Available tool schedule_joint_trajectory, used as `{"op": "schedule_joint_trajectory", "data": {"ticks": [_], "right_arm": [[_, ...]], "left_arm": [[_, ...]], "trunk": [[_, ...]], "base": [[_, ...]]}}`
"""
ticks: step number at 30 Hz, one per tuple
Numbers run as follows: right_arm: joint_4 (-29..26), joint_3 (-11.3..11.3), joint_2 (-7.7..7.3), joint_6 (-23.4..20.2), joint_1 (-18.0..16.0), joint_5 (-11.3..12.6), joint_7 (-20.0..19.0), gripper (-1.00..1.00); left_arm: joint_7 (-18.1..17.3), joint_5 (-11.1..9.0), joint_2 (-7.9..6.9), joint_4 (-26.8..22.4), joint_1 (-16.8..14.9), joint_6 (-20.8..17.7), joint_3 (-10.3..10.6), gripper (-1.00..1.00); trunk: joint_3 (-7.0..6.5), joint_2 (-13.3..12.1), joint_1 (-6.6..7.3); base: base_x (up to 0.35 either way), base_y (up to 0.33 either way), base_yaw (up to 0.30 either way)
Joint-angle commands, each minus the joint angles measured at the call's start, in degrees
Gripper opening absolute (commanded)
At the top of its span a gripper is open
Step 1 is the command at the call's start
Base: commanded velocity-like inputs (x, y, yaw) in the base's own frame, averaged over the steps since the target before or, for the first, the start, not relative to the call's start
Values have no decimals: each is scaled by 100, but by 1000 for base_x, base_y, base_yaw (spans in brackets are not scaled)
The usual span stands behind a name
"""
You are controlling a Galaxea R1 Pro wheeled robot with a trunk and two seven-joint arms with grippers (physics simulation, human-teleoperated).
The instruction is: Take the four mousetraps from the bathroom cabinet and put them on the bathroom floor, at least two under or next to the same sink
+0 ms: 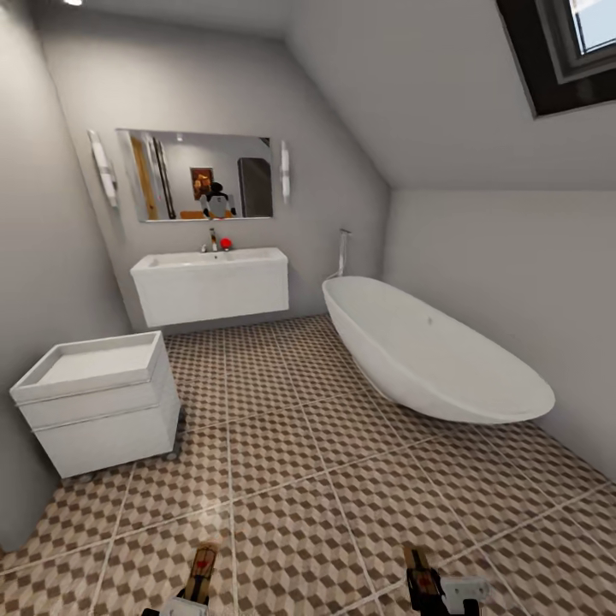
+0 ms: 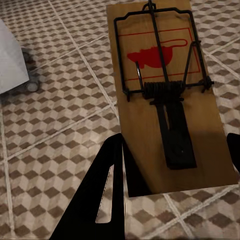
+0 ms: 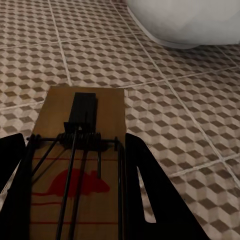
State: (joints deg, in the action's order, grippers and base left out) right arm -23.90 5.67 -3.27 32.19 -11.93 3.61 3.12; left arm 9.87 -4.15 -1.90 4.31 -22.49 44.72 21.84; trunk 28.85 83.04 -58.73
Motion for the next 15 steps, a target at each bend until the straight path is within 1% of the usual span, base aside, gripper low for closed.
{"op": "schedule_joint_trajectory", "data": {"ticks": [1, 8, 11, 15], "right_arm": [[4, 49, -7, 16, -3, 43, 31, -100], [5, 49, -7, 16, -3, 43, 31, -100], [5, 49, -8, 16, -3, 43, 31, -100], [7, 49, -7, 15, -3, 43, 31, -100]], "left_arm": [[15, -33, 5, 21, -10, 28, 48, -100], [15, -33, -2, 20, -10, 28, 48, -100], [15, -34, -3, 19, -10, 28, 48, -100], [15, -33, -4, 20, -10, 28, 48, -100]], "trunk": [[6, 3, 0], [6, 3, 0], [6, 3, 0], [6, 3, 0]], "base": [[0, 0, 286], [2, 0, 281], [128, 83, 96], [216, 163, 22]]}}
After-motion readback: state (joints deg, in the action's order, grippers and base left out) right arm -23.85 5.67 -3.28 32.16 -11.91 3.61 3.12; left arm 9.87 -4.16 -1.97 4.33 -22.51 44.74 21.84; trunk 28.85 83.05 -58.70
